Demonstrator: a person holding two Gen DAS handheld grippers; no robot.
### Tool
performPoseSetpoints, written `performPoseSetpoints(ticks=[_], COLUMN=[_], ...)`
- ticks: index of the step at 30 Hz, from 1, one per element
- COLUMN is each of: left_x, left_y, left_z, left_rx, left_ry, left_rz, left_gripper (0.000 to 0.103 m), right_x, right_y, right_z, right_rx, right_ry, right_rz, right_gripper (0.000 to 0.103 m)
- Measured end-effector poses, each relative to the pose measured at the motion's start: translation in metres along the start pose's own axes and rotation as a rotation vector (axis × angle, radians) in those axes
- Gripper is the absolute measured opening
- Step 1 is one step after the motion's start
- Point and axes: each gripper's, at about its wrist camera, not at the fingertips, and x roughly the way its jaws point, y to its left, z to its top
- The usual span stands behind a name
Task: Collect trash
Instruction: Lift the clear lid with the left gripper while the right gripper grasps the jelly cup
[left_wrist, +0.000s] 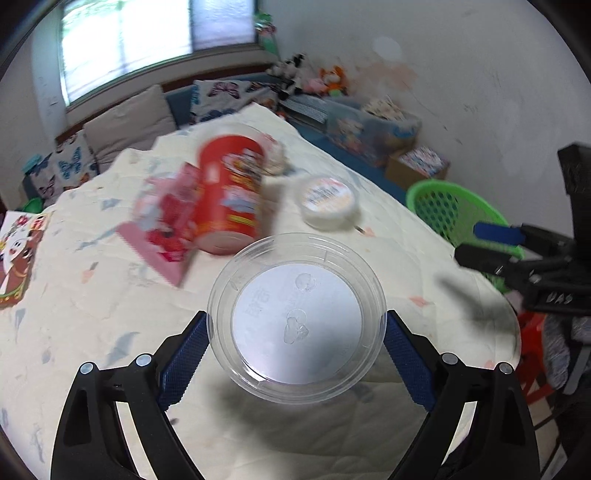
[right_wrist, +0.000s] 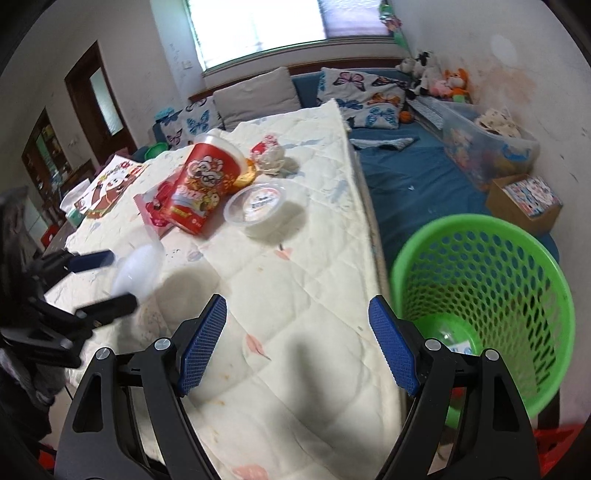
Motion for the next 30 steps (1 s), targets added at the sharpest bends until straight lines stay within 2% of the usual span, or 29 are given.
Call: performPoseSetpoints(ticks=[12,30], left_x=[-0.033,-0.028], left_y=[0.05,0.074], left_z=[0.002,-0.004], left_rx=[-0.111,-0.166], left_ry=[-0.07,-0.059], left_rz=[0.052,0.049], left_gripper=[0.089,0.089], right_x=[0.052,0.116], right_y=[0.033,0.047], right_z=[0.041,0.065], right_rx=[-0.086,-0.109], right_ry=[0.031,0.09], right_rz=[0.019,0.003], right_gripper=[0.079,0.074])
